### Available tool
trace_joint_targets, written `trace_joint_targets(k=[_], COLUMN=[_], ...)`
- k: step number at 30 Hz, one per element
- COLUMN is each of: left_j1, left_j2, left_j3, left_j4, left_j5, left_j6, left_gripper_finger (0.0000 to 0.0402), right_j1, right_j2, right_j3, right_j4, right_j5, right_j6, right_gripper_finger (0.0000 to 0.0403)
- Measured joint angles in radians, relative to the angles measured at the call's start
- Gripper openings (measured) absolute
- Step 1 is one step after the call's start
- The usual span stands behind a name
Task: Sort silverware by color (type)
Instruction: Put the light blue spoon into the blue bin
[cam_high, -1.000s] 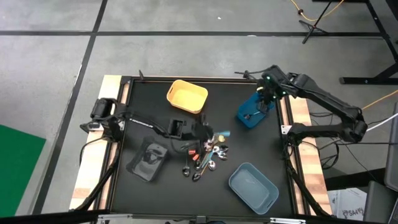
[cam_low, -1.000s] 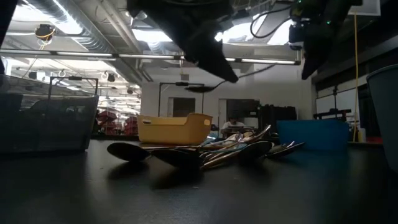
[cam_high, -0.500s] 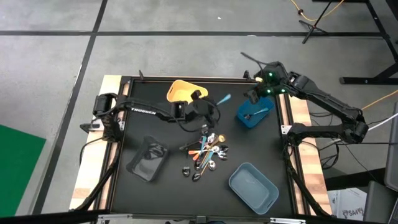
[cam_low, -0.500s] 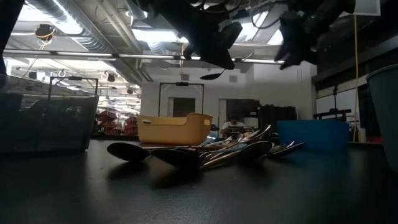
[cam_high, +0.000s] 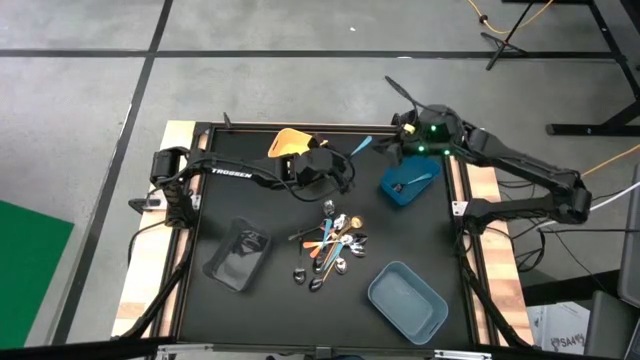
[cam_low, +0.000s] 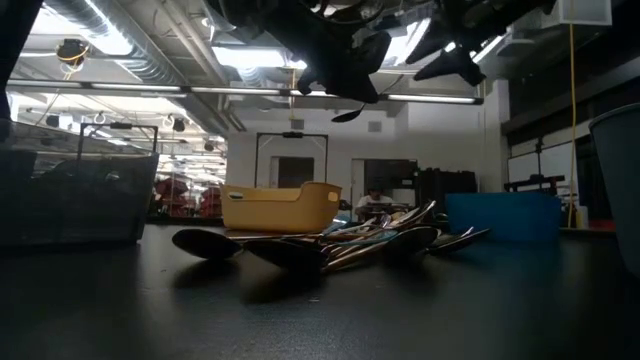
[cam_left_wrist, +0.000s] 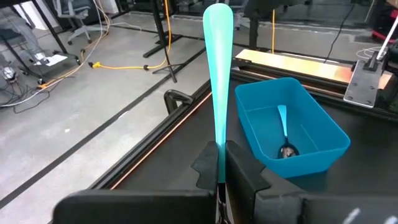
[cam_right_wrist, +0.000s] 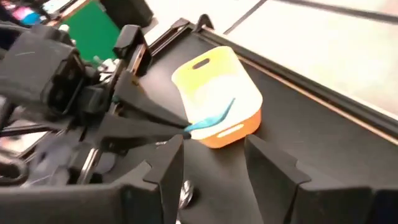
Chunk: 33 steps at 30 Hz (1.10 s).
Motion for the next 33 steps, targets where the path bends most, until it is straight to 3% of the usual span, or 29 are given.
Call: trace_joint_targets(k=[4, 22, 26, 33], left_j1=[0.0, -0.001, -0.002, -0.002], left_j2=[0.0, 0.0, 0.0, 0.0], left_j3=[0.0, 0.0, 0.0, 0.0], left_j4=[0.0, 0.0, 0.0, 0.0], left_j5=[0.0, -0.001, 0.0, -0.001], left_j6=[0.0, 0.0, 0.0, 0.0], left_gripper_finger=[0.0011, 0.0011, 0.0011, 0.0011], right_j1=[0.048, 0.074, 0.074, 0.073], right_j2=[0.019, 0.134, 0.134, 0.134], right_j3=[0.0, 0.0, 0.0, 0.0], right_j4=[0.019, 0.155, 0.156, 0.156], right_j5=[0.101, 0.12, 0.122, 0.125], right_j6=[0.049, 0.051, 0.051, 0.042], right_gripper_finger=[0.016, 0.0156, 0.0129, 0.0047])
